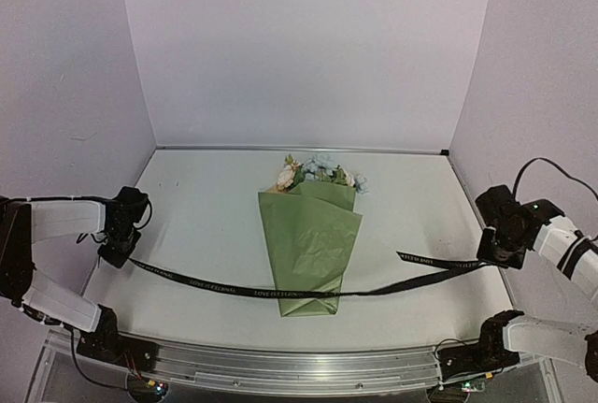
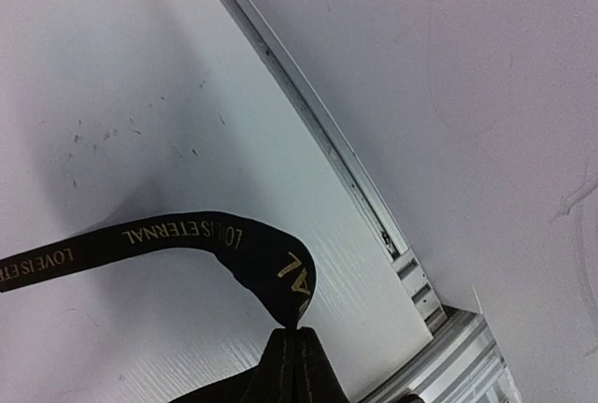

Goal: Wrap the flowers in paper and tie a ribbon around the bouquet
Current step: Straighten the ribbon at the center of the board.

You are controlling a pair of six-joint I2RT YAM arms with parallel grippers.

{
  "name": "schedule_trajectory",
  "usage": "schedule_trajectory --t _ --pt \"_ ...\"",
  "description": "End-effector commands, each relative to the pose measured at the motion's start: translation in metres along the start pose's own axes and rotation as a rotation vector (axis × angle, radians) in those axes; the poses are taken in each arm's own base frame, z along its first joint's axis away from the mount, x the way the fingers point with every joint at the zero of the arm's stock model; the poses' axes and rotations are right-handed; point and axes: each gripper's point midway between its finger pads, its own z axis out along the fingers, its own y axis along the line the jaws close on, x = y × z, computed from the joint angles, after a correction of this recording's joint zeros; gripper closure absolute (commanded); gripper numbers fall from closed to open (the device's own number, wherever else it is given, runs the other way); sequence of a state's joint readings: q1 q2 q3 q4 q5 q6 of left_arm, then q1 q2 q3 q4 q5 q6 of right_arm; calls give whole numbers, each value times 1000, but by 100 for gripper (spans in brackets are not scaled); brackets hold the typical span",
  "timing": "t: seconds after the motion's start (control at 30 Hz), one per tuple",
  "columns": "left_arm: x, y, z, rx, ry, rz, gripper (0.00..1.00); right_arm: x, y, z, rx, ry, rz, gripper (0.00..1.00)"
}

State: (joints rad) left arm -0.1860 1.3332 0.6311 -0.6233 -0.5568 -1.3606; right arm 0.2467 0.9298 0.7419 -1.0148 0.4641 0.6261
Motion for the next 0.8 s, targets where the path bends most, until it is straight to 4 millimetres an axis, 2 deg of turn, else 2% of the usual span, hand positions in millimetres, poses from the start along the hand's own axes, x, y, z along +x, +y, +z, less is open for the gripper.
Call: schedule_trajectory --t 0.0,0.17,0.37,0.43,0.57,0.67,0.77 --pt "-29 8 2 -21 -78 6 100 17 -19 10 79 18 94 96" --pt "-41 13 12 -44 -81 -35 100 33 -22 19 99 73 118 82" --pt "-44 14 16 -55 -81 -46 100 43 -19 25 98 138 122 66" --pt "-46 17 18 -68 -88 -46 100 39 -11 22 64 154 94 61" --pt "-51 26 24 -93 -85 -66 100 33 4 14 -15 184 28 43" --pt "-54 23 26 -80 -84 -70 100 30 21 8 -98 229 -19 30" --pt "-61 11 23 -60 -92 -45 100 32 62 -2 -293 318 -61 24"
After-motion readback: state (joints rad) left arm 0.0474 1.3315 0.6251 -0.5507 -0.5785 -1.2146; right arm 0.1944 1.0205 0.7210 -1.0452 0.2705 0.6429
